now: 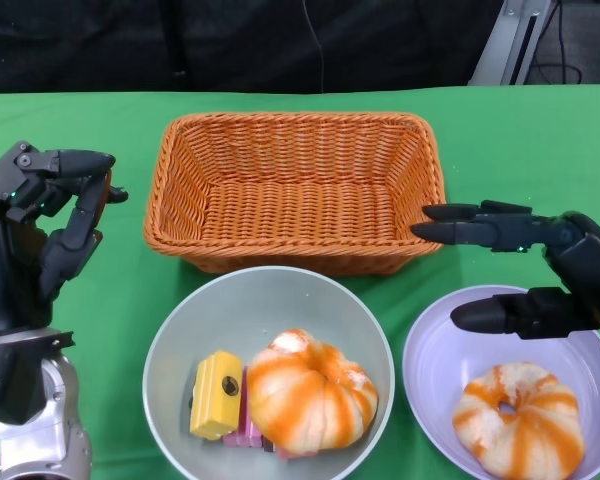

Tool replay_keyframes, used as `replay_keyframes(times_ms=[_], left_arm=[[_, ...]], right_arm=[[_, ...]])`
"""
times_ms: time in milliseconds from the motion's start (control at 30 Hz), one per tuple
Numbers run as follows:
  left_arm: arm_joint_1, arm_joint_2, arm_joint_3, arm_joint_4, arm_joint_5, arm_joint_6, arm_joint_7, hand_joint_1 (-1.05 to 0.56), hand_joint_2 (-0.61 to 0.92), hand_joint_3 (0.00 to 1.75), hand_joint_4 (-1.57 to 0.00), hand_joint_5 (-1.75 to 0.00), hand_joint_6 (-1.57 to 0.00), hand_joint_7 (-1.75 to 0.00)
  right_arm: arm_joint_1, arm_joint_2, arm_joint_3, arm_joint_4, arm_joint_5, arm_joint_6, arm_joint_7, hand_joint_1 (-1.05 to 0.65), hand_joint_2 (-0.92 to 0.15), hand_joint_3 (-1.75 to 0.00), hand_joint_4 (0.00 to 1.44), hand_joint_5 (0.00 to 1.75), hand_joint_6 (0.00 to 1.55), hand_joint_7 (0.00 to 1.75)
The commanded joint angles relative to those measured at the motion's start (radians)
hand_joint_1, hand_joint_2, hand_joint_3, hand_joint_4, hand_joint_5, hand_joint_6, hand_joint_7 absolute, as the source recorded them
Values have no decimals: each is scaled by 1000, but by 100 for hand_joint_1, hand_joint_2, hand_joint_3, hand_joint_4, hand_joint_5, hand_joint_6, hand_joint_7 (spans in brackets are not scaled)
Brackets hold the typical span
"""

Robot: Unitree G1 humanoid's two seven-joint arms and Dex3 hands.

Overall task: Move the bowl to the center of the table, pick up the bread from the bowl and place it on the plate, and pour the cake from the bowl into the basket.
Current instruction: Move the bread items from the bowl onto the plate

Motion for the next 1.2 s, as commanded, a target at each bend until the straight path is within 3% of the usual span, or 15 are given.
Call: replay_keyframes(times_ms=[33,733,1200], left_arm=[[6,8,1,-9,-5,-5,3,-17,92,31,-77,-129,-88,-90],[15,0,-9,-29,1,-8,6,-16,92,31,-76,-131,-88,-91],[39,-13,-9,-91,56,20,57,-18,92,31,-76,-130,-88,-90]], right_arm=[[21,3,2,-60,33,29,31,-58,-88,0,82,15,77,2],[-14,48,75,-109,12,90,163,-66,-90,0,77,14,73,0],[13,58,116,-166,-76,122,158,-69,-90,0,79,14,74,1]])
